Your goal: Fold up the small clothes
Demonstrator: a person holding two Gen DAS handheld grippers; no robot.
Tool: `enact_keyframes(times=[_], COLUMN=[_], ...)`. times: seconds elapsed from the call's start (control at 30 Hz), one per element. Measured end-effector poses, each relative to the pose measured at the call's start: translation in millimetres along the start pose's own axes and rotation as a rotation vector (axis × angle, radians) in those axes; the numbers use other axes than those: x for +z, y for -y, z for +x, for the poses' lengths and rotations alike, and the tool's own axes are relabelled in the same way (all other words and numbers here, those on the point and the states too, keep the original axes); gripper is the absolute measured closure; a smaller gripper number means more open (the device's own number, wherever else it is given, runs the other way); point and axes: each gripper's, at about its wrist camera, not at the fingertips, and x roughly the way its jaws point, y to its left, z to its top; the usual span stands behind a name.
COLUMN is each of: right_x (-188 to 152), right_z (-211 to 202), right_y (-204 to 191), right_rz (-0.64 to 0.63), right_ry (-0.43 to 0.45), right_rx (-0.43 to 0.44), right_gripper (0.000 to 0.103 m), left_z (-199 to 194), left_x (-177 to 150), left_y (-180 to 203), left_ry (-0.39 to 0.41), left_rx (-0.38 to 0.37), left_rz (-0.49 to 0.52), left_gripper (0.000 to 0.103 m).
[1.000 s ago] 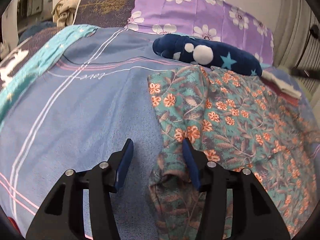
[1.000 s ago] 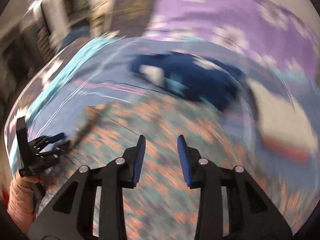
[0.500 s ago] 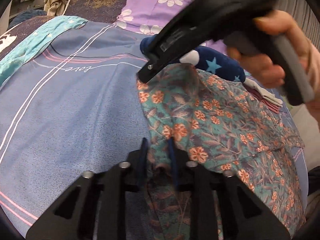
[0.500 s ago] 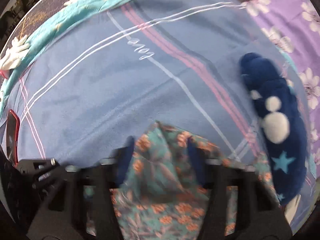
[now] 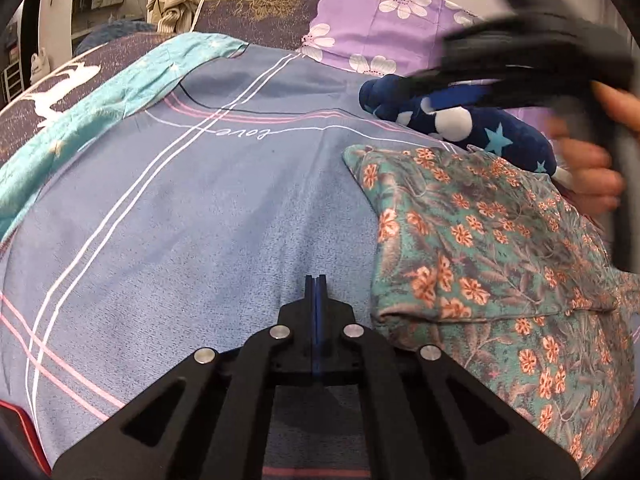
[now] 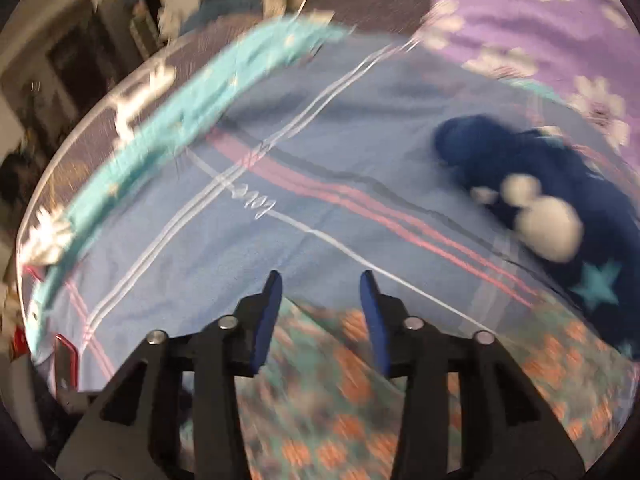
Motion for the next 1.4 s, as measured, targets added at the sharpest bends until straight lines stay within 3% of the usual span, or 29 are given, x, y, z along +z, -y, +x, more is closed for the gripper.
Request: enact_keyframes(times=[0.13,0.23,0.3,0.33,0.4,0.53,0.6,0.77,0.87,0.93,1.0,1.03,1.1,1.13,1.23,1.33,1.4], right_x=[-73,-143,-186,-203,-240,-274,-277,-279,-302,-334,-381,-405,-457,-477,-531,-555,-557], right_z=[-80,-126,-139,-138,-127,-127,-128,-149,-201,-246,-293,-314,-352,-364,-383,-379,-375], right_y=[52,91,119,135,168,186,185,177,211,248,294,314,352,365,399,417,424], right_rz=[0.090,0.148,0.221,0.278,0.416,0.485,0.478,0.466,0.544,0.647,0.800,0.888,1.062,1.114,1.287,1.372,1.392], right_ry=[0.057,0.081,0.059,0.031,-0.043,0.094,0.113,0.115,0.239,0.324,0.397,0.426,0.486,0.504,0.538,0.589,0.649], right_rx=[0.011,-0.050,-0.129,-0.154,-0.209,-0.077,-0.081,-0.108,-0.137,-0.224,-0.339,-0.405,-0.482,-0.473,-0.460,-0.372,-0.313], right_gripper=[0.079,0.085,0.085,0.085,0.085,0.088,0.088,0.090,0.090,0.090,0.086,0.083,0.081,0.081,0.081,0.079,0.070], left_z=[-16,-49,-63,-63,-49,20,25,21,17,13,3,-5,-14,-18,-13,2,11], left_x=[1,10,22,24,28,13,10,8,5,6,11,14,17,17,13,3,-5], left_y=[-5,6,33,45,76,109,108,117,123,125,127,133,147,158,186,208,219], left_ry=[0.052,0.134,0.143,0.133,0.077,-0.133,-0.099,-0.096,-0.080,-0.074,-0.070,-0.056,-0.023,-0.004,-0.012,-0.057,-0.092], left_rx=[-0.020,-0.168,-0.280,-0.289,-0.257,-0.144,-0.132,-0.068,-0.030,-0.010,-0.050,-0.103,-0.140,-0.150,-0.186,-0.195,-0.215], left_rz=[-0.031,-0.015,0.049,0.080,0.168,0.257,0.272,0.314,0.342,0.330,0.273,0.247,0.250,0.267,0.309,0.335,0.334], left_gripper=[0.103,0.103,0.102,0.100,0.098,0.097,0.096,0.096,0.095,0.093,0.087,0.079,0.064,0.057,0.056,0.056,0.056])
